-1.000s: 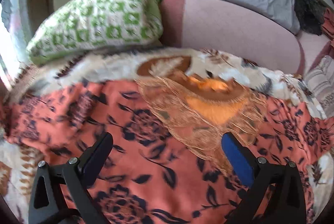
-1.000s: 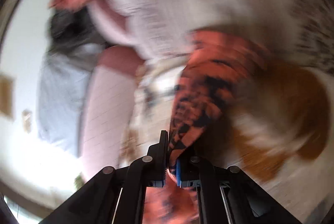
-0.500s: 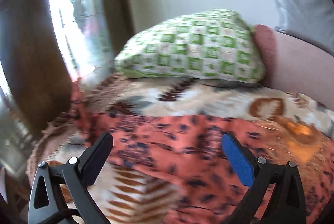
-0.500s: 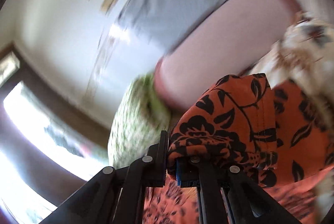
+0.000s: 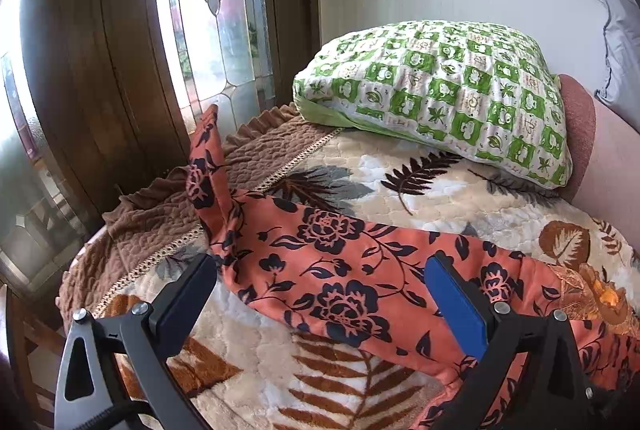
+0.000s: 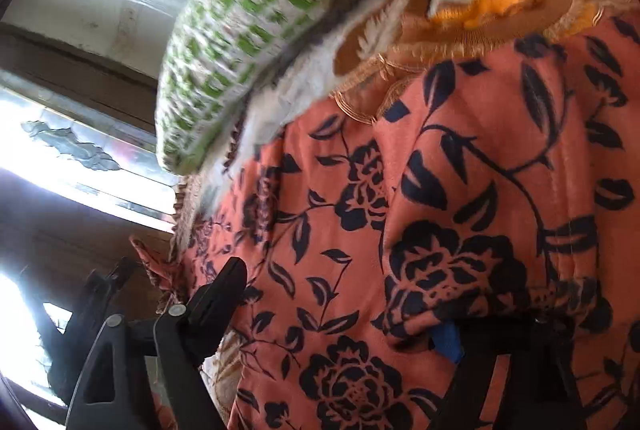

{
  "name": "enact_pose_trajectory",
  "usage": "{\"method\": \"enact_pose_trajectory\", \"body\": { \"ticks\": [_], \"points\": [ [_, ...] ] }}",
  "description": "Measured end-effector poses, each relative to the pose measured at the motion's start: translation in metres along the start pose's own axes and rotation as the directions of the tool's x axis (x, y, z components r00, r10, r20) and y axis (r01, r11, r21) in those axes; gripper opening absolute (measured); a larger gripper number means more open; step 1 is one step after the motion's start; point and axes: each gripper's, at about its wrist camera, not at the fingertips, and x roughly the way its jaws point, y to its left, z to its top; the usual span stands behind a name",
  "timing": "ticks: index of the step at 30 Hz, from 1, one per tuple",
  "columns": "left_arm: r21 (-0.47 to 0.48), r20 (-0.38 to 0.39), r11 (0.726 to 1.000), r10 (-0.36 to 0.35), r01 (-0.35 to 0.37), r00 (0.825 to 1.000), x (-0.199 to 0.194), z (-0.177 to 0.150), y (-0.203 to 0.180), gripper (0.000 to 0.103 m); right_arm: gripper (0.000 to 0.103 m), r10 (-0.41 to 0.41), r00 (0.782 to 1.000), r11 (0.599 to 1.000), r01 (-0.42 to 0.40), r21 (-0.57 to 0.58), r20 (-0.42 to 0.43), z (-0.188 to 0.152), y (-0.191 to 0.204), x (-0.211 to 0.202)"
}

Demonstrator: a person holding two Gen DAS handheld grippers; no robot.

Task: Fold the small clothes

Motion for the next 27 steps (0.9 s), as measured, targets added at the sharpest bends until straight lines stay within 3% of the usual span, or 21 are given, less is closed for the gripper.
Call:
{"method": "enact_pose_trajectory", "body": {
  "ticks": [5, 7, 13, 16, 20, 22, 25, 27],
  "points": [
    [0.045, -0.020, 0.991, -0.126, 0.126, 0.992, -0.004, -0.005, -0.023, 0.103, 0.085, 0.082, 0.996, 0.995, -0.084, -0.056, -0.044, -0.018, -0.008, -0.046],
    [0.085, -0.017, 0.978, -0.191, 0.191, 0.982, -0.011, -0.010, -0.038, 0.103, 0.085, 0.086, 0.996, 0.996, -0.086, -0.035, 0.003, -0.024, -0.024, -0.077],
    [0.265, -0.071, 0.876, -0.399, 0.403, 0.914, -0.042, -0.041, -0.108, 0.103, 0.085, 0.050, 0.976, 0.986, -0.082, 0.147, 0.211, -0.021, -0.092, -0.149],
    [0.363, -0.086, 0.831, -0.420, 0.421, 0.903, -0.058, -0.064, -0.145, 0.103, 0.084, 0.031, 0.968, 0.974, -0.086, 0.210, 0.251, -0.020, -0.127, -0.163],
    [0.460, -0.069, 0.798, -0.405, 0.389, 0.912, -0.066, -0.086, -0.188, 0.103, 0.080, 0.048, 0.971, 0.944, -0.121, 0.308, 0.233, -0.019, -0.160, -0.162],
    [0.497, -0.087, 0.784, -0.381, 0.372, 0.920, -0.062, -0.098, -0.206, 0.103, 0.080, 0.080, 0.973, 0.929, -0.152, 0.336, 0.218, -0.012, -0.164, -0.156],
    [0.517, -0.166, 0.758, -0.366, 0.397, 0.915, -0.049, -0.116, -0.222, 0.103, 0.080, 0.081, 0.975, 0.945, -0.141, 0.295, 0.205, -0.004, -0.156, -0.156],
    [0.530, -0.180, 0.756, -0.341, 0.383, 0.923, -0.042, -0.124, -0.227, 0.103, 0.080, 0.086, 0.979, 0.948, -0.138, 0.288, 0.186, -0.001, -0.152, -0.150]
  ]
}}
